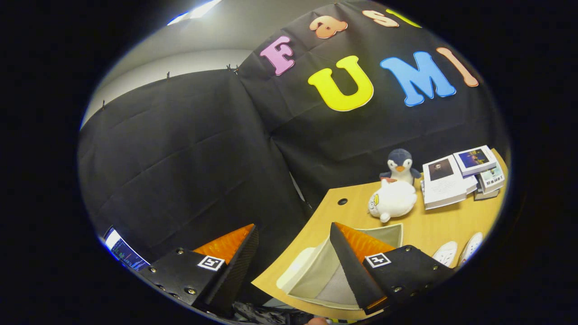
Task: Open the storage box then place both shoes into the box .Put the left shoe in first, then the right shoe, with the right side of both shoes facing outward in a uniform manner.
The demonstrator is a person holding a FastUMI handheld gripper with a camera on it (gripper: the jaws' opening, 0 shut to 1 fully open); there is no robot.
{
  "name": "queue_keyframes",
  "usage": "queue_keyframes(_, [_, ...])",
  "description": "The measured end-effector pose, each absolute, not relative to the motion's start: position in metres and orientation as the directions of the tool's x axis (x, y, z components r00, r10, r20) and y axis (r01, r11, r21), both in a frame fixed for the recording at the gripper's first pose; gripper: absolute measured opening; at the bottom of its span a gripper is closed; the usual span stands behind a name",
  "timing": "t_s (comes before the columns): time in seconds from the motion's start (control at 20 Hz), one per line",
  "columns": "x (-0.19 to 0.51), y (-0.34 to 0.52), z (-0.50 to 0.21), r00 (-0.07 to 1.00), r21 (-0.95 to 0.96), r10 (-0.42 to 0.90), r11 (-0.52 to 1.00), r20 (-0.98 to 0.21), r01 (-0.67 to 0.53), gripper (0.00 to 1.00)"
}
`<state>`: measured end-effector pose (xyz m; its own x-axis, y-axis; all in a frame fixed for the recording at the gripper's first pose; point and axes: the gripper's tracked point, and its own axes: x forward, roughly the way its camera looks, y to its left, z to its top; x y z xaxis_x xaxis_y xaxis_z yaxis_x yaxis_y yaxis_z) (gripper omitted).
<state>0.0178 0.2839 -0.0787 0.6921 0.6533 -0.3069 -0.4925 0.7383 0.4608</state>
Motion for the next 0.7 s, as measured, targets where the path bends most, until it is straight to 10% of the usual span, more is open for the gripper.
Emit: queue_keyframes(0.7, [0.041,0.134,-0.149,0.796,0.32,0.413,0.902,-0.442,-0.29,0.98])
